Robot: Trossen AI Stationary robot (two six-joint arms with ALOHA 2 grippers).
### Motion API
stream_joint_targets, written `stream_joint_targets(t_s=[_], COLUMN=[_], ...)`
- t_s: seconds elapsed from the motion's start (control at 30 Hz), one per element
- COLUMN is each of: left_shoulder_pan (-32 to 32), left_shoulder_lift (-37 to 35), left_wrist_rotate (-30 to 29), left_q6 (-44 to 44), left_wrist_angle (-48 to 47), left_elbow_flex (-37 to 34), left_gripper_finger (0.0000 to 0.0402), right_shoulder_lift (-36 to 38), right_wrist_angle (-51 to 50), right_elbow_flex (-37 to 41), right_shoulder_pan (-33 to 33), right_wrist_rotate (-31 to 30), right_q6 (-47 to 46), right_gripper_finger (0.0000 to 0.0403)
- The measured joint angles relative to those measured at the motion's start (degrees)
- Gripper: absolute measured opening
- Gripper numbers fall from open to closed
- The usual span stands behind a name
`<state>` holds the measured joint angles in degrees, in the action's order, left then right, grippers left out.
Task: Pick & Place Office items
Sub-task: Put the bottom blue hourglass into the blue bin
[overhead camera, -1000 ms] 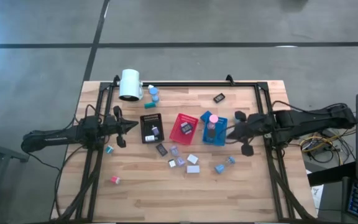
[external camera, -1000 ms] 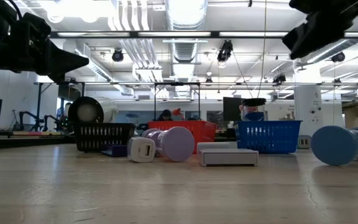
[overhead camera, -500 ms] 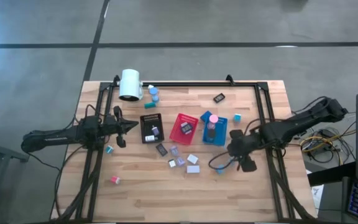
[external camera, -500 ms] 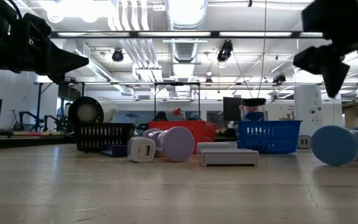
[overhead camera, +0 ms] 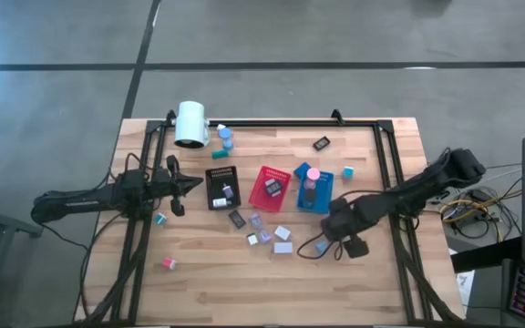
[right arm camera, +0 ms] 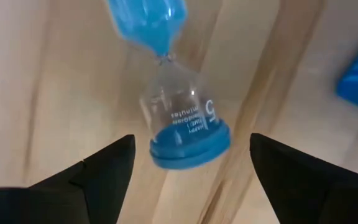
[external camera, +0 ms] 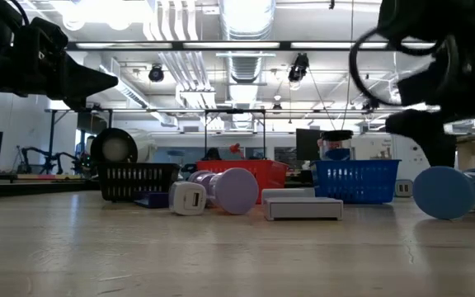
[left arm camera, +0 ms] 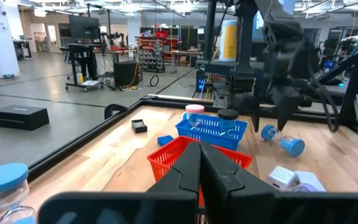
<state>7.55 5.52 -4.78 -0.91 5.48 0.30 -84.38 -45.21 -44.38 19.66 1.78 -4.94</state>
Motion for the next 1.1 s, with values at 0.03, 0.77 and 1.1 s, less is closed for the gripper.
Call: stream_joint_targets(t_s=[0.03, 0.77, 1.1], left_shoulder_pan=[0.0, 0.0, 0.0], left_shoulder_lift=[0.0, 0.0, 0.0], left_wrist_rotate=[0.0, 0.0, 0.0], left_q6=[0.0, 0.0, -0.1], left_wrist_angle=[0.0, 0.0, 0.0], left_elbow_flex=[0.0, 0.0, 0.0], left_gripper_finger=[0.0007, 0.0007, 0.0007], right_shoulder_lift=[-1.1, -5.0, -1.5], right_wrist_angle=[0.2, 5.5, 4.7], right_elbow_flex=[0.0, -0.1, -0.1], right_shoulder_pan=[0.0, 0.9, 1.1], right_wrist_rotate=[0.0, -0.1, 1.4], right_q6=[0.0, 0.6, -4.9], right_gripper_finger=[0.0306, 0.0191, 0.0189])
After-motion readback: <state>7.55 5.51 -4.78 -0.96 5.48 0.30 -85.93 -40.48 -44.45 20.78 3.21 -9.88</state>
